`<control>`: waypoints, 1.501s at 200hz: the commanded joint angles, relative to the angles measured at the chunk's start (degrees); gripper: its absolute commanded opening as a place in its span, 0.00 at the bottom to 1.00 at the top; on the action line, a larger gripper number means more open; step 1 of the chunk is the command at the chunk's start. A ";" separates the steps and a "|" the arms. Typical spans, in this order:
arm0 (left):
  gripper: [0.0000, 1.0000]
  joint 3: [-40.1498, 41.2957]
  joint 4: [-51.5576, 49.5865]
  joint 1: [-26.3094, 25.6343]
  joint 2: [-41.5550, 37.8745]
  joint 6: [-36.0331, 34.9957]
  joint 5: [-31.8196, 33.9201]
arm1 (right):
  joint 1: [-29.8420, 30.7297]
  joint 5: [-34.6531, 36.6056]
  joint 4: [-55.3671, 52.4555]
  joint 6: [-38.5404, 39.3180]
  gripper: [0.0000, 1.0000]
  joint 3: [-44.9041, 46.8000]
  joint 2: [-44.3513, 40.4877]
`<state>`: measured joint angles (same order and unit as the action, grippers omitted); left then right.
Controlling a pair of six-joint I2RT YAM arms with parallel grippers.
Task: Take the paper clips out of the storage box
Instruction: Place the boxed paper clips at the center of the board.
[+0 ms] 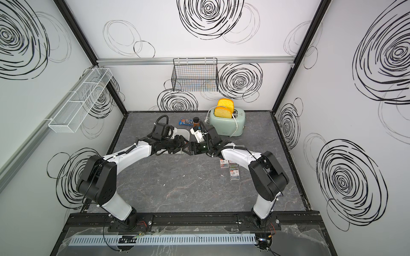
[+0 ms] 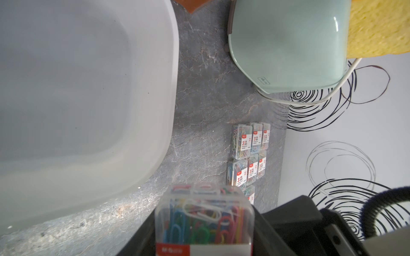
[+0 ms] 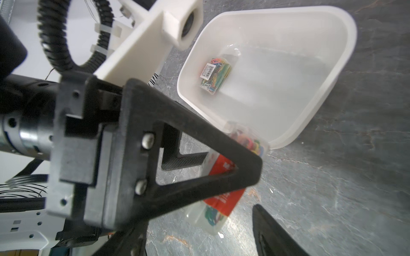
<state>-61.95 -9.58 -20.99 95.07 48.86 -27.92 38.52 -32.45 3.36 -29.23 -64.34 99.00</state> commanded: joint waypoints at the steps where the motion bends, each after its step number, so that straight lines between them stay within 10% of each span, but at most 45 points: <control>1: 0.58 0.43 3.84 -0.37 -2.03 1.94 -1.95 | 1.00 2.12 2.88 -0.96 0.71 -0.25 1.08; 155: 0.69 2.53 6.77 -3.04 -3.31 3.60 -5.71 | 1.93 16.80 9.24 -0.21 0.27 4.33 -3.65; 216: 0.93 1.67 8.35 -1.19 -5.12 -1.40 -6.92 | -2.37 3.74 6.64 -0.73 0.25 4.56 -7.42; 300: 0.92 5.59 23.83 3.97 -8.65 -5.19 -20.94 | -14.34 -26.05 5.82 -4.07 0.26 10.49 -11.87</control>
<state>-58.02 5.37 -16.93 87.61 45.82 -41.47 25.96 -46.19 7.79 -31.38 -55.96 88.64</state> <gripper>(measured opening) 0.926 0.266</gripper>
